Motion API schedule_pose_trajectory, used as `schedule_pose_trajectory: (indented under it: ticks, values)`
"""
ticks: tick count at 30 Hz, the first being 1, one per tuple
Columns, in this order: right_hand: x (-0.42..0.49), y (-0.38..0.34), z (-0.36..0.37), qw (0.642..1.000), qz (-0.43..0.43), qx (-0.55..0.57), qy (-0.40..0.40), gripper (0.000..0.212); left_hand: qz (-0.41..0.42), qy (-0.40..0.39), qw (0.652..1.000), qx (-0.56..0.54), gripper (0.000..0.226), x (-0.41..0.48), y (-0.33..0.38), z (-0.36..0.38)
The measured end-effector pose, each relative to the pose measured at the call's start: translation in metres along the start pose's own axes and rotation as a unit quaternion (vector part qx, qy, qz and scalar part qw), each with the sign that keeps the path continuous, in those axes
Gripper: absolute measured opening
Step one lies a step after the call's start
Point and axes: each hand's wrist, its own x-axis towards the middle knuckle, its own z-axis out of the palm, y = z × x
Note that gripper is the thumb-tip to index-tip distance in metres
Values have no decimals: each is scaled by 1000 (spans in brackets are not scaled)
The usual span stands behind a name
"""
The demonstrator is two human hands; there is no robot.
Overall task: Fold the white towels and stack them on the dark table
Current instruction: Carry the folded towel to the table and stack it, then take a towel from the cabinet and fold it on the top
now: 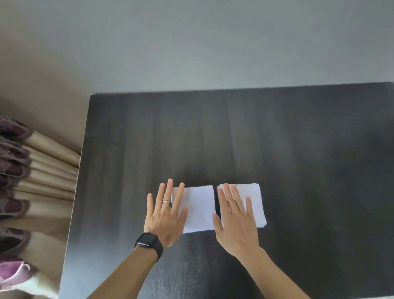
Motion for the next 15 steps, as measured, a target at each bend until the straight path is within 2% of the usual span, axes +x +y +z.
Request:
schedule_pose_trajectory:
  ticks: [4, 8, 11, 15]
  values:
    - [-62, 40, -39, 991, 70, 101, 49, 58, 80, -74, 994, 20, 73, -20, 46, -35]
    - [-134, 92, -81, 968, 162, 159, 107, 51, 185, -97, 978, -13, 66, -39, 150, -71]
    - [-198, 140, -110, 941, 234, 180, 168, 41, 295, -92, 951, -14, 61, -55, 249, -90]
    - [-305, 209, -155, 889, 330, 171, 269, 37, 440, -62, 896, -13, 52, -100, 393, -119]
